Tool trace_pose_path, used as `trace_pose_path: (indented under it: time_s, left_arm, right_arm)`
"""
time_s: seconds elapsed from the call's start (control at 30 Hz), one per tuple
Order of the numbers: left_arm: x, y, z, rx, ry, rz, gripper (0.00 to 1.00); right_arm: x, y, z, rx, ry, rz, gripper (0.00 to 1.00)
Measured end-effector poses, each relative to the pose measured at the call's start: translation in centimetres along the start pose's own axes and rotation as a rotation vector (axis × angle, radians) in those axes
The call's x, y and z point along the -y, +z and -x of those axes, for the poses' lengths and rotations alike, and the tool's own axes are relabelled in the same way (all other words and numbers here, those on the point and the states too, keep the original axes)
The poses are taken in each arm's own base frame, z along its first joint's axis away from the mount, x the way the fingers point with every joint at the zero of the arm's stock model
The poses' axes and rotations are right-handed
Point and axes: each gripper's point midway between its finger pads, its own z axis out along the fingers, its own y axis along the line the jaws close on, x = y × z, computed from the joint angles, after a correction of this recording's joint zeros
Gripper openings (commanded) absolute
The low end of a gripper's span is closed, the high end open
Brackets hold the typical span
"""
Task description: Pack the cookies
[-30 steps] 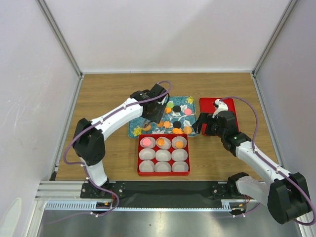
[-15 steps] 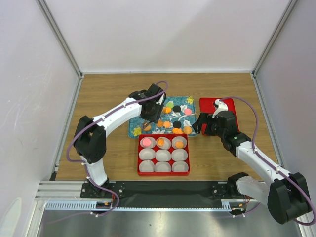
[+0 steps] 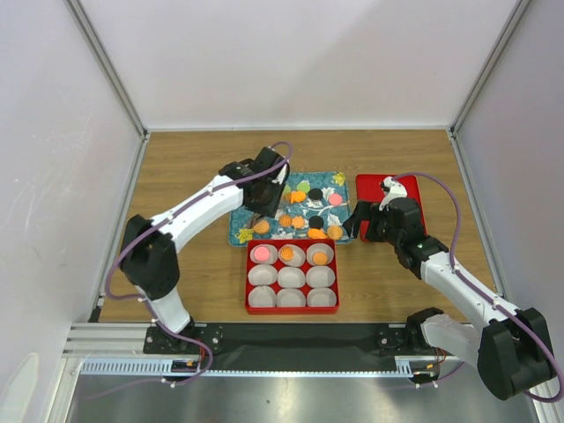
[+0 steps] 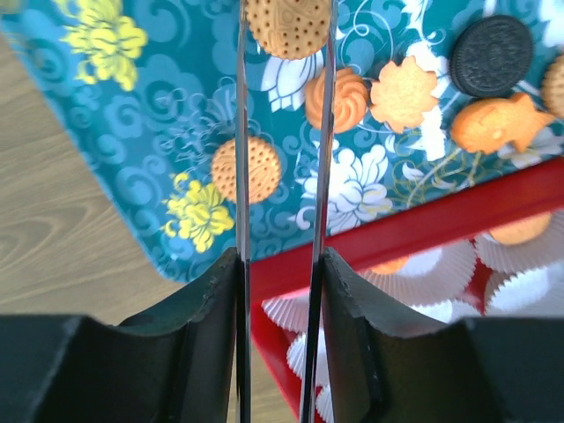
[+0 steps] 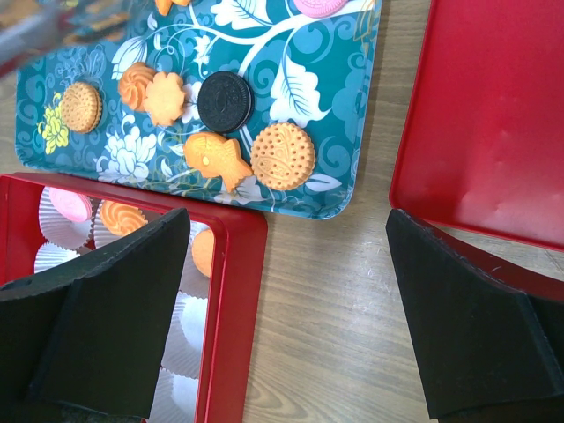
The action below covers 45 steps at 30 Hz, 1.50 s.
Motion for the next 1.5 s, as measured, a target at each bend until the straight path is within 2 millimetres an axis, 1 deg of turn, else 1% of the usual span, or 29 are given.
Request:
trace_pose_path:
  time_s: [0.1, 0.2, 0.27, 0.33, 0.4, 0.5, 0.6, 0.67, 0.73, 0.83, 0.97, 1.17, 1.33, 1.5]
  left_arm:
    - [-0.2, -2.1, 0.4, 0.047, -0.002, -0.001, 0.32]
    - [-0.2, -4.3, 0.2, 0.09, 0.008, 0.002, 0.32]
    - [0.3, -5.4, -0.1, 0.104, 0.028, -0.001, 0.32]
    - [1.3, -6.4, -0.8, 0.117, 0.061, -0.007, 0.32]
    - [2.5, -7.4, -1.6, 0.126, 0.098, -0.019, 0.33]
    - [5.2, -9.2, -3.7, 0.139, 0.162, -0.06, 0.33]
    - [7.9, -10.8, -6.5, 0.141, 0.22, -0.119, 0.34]
    - [9.0, -11.4, -8.5, 0.13, 0.249, -0.15, 0.34]
    - [9.9, -11.7, -10.4, 0.114, 0.264, -0.174, 0.34]
    - [10.5, -11.5, -12.9, 0.079, 0.277, -0.184, 0.35]
    - [11.1, -11.2, -14.7, 0.051, 0.289, -0.191, 0.36]
    - [12.5, -11.1, -15.2, 0.054, 0.287, -0.214, 0.37]
    - [13.1, -10.6, -15.4, 0.046, 0.288, -0.213, 0.38]
    - [13.6, -10.5, -15.4, 0.048, 0.286, -0.225, 0.4]
  right_arm:
    - [0.0, 0.0, 0.0, 0.0, 0.0, 0.0, 1.0]
    - [0.0, 0.0, 0.0, 0.0, 0.0, 0.0, 1.0]
    - [0.0, 0.0, 0.0, 0.0, 0.0, 0.0, 1.0]
    - [0.0, 0.0, 0.0, 0.0, 0.0, 0.0, 1.0]
    - [0.0, 0.0, 0.0, 0.0, 0.0, 0.0, 1.0]
    - [0.0, 0.0, 0.0, 0.0, 0.0, 0.0, 1.0]
    - [0.0, 0.0, 0.0, 0.0, -0.001, 0.001, 1.0]
    - [0.0, 0.0, 0.0, -0.001, -0.001, 0.001, 1.0]
    - [0.0, 0.0, 0.0, -0.001, -0.001, 0.0, 1.0]
    - [0.0, 0.1, -0.2, -0.006, -0.001, -0.002, 1.0]
    - [0.1, 0.2, -0.3, -0.013, 0.0, -0.005, 1.0]
    - [0.1, 0.2, -0.4, -0.015, -0.001, -0.004, 1.0]
    - [0.1, 0.2, -0.4, -0.015, -0.001, -0.004, 1.0]
    - [0.0, 0.2, -0.4, -0.016, -0.002, -0.002, 1.0]
